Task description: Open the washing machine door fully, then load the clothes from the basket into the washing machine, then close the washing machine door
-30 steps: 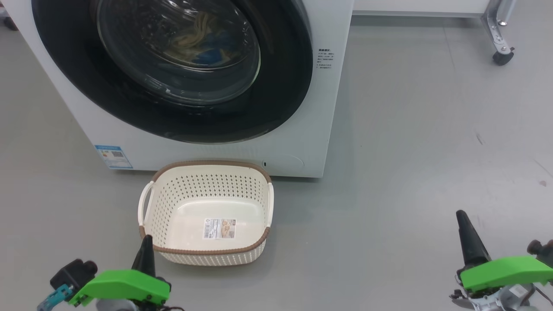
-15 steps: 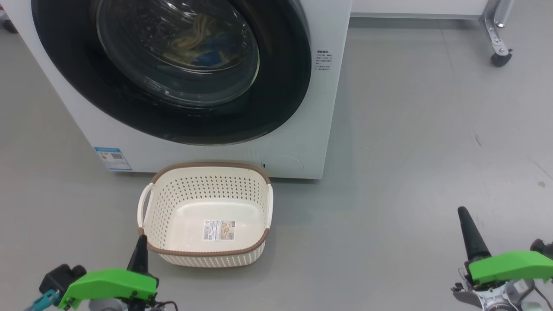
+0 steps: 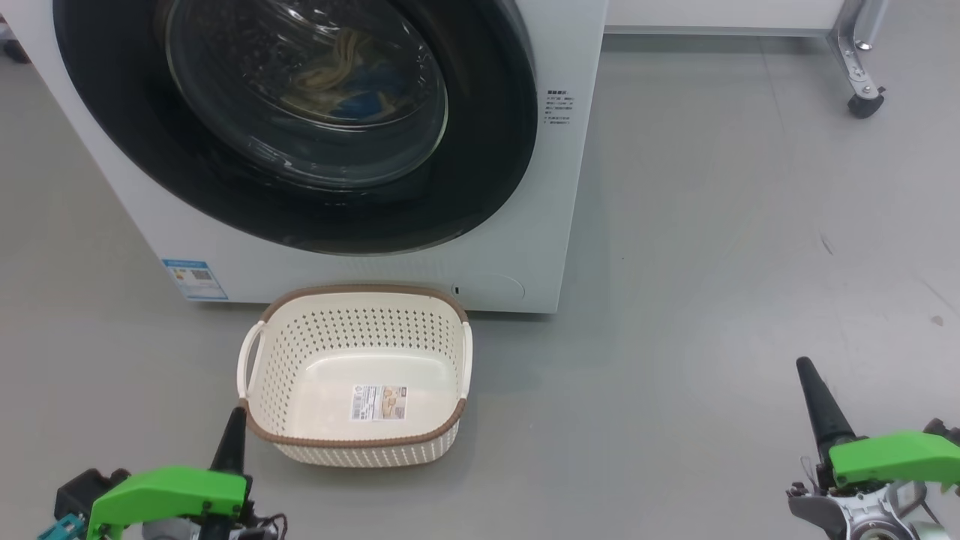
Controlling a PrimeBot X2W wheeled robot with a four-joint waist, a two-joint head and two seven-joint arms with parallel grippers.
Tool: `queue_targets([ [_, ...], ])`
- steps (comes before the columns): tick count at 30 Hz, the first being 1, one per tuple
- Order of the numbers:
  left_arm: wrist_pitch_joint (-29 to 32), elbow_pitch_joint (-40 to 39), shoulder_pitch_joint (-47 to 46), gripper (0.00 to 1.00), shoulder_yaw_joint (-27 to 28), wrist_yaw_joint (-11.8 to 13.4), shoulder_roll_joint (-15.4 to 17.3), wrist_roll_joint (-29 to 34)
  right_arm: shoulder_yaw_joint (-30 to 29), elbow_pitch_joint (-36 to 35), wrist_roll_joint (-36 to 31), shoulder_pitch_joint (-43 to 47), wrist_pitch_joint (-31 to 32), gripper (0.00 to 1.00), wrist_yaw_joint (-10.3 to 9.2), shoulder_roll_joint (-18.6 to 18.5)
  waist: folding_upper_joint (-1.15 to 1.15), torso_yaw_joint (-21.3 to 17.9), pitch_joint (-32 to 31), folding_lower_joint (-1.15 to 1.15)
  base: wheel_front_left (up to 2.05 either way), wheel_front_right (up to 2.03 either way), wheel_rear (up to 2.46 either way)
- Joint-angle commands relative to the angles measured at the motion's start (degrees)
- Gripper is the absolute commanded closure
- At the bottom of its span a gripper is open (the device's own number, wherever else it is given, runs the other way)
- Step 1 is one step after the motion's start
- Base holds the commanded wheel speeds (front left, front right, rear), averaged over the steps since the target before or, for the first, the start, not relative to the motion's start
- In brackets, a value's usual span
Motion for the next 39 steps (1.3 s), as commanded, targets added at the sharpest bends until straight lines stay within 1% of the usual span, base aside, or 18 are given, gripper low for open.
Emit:
queue_targets([
  [1,0.5,-2.3,-1.3,1.00,2.3,-0.5,0.4,-2.1,0.4,-1.3,2.3,-3.6,0.6,1.00,-0.12,-1.4,0.00,0.0,-0.1,0.00,0.00,0.00,0.00],
  [34,5.9,-3.5,-0.8,1.00,8.7,-1.9,-0.1,-22.3,-0.8,2.7,22.6,-7.3,4.3,1.00,-0.17,-1.6,0.00,-0.5,-0.8,0.00,0.00,0.00,0.00],
  [39,5.9,-3.5,-0.8,1.00,8.7,-1.9,-0.1,-22.3,-1.0,2.8,22.5,-7.3,4.4,1.00,-0.17,-1.5,0.00,-0.5,-0.8,0.00,0.00,0.00,0.00],
])
